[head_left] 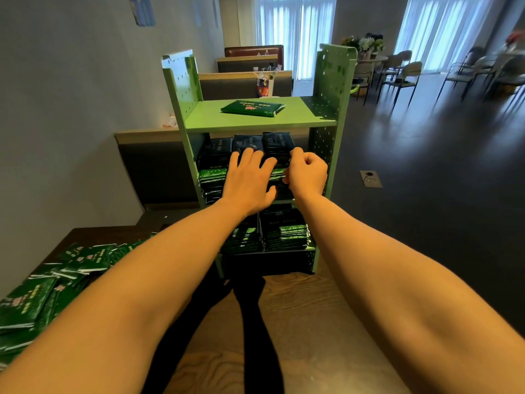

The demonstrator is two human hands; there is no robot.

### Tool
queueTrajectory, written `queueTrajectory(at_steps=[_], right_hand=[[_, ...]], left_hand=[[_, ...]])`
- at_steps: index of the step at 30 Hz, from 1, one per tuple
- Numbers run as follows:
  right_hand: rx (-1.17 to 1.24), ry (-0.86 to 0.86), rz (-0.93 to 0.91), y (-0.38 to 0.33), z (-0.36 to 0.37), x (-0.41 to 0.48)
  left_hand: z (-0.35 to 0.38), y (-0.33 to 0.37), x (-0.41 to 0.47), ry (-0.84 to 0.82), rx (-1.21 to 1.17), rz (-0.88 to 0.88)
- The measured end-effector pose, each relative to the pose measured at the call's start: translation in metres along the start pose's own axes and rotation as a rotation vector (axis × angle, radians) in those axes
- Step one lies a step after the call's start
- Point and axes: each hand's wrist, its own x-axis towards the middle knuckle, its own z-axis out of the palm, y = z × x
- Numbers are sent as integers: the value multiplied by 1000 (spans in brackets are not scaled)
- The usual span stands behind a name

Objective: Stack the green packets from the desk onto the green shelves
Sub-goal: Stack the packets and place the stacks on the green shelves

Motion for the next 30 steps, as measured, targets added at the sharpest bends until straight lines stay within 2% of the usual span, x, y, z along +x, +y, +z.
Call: queueTrajectory(at_steps=[2,4,6,10,18,25,30], right_hand=[[19,-10,35,3,2,-14],[34,-18,80,12,6,-29],[39,-23,110,22,13,-49],[-47,-95,150,50,40,-93],[-176,-368,94,174,128,-187],[-251,-572,-40,300,183,-259],[-356,-645,-193,335,201,-316]], left_hand=[[-5,-9,-13,175,-48,47],[-11,-20,-29,260,-90,87],[-18,-31,-50,247,-146,70],[-21,-55,-104,89,-275,-143],[59,-118,-259,-90,-191,-376],[152,-159,-395,-80,-180,-532],[160,-182,-470,29,-139,-596]])
